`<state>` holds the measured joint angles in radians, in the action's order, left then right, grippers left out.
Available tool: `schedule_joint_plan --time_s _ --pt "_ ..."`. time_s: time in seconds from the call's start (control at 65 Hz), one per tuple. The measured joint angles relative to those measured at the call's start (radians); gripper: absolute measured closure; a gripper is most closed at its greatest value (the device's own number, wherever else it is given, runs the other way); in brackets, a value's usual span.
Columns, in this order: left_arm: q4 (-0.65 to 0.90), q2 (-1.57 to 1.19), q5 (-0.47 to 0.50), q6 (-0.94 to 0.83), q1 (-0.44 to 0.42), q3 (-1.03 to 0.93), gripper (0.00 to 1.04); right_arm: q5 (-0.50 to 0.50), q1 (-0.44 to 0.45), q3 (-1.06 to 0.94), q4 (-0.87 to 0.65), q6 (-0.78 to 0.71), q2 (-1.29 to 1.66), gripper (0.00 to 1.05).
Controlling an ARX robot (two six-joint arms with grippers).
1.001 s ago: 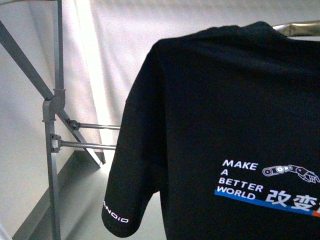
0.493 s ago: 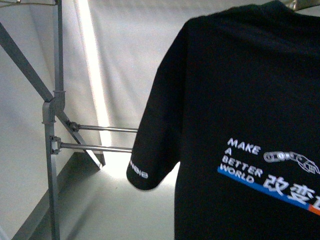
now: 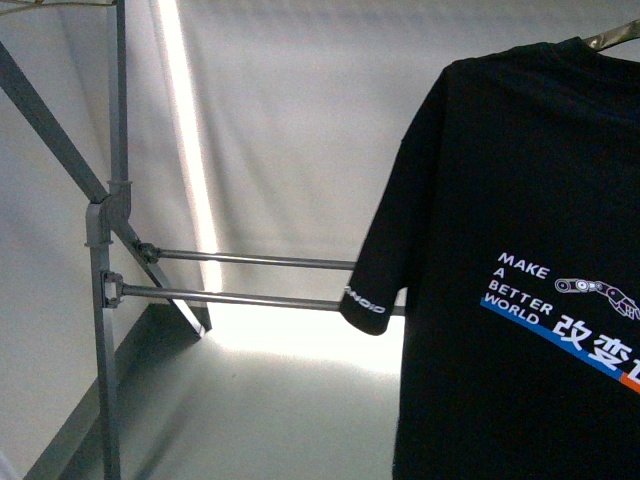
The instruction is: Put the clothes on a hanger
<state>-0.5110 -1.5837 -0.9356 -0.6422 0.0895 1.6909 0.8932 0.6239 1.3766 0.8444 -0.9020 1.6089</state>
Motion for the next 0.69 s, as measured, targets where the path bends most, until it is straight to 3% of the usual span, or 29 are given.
schedule_joint_plan --time_s 0.246,0.493,0.693 --pt "0.0 0.0 0.0 -0.001 0.0 0.0 0.07 0.049 0.006 -0.08 -0.298 0.38 -0.058 1.01" --pt "0.0 0.0 0.0 -0.001 0.0 0.0 0.07 0.006 0.001 -0.091 -0.527 0.824 -0.06 1.01" --pt "0.0 0.0 0.0 -0.001 0.0 0.0 0.07 -0.014 -0.022 -0.11 -0.624 0.998 -0.032 1.01"
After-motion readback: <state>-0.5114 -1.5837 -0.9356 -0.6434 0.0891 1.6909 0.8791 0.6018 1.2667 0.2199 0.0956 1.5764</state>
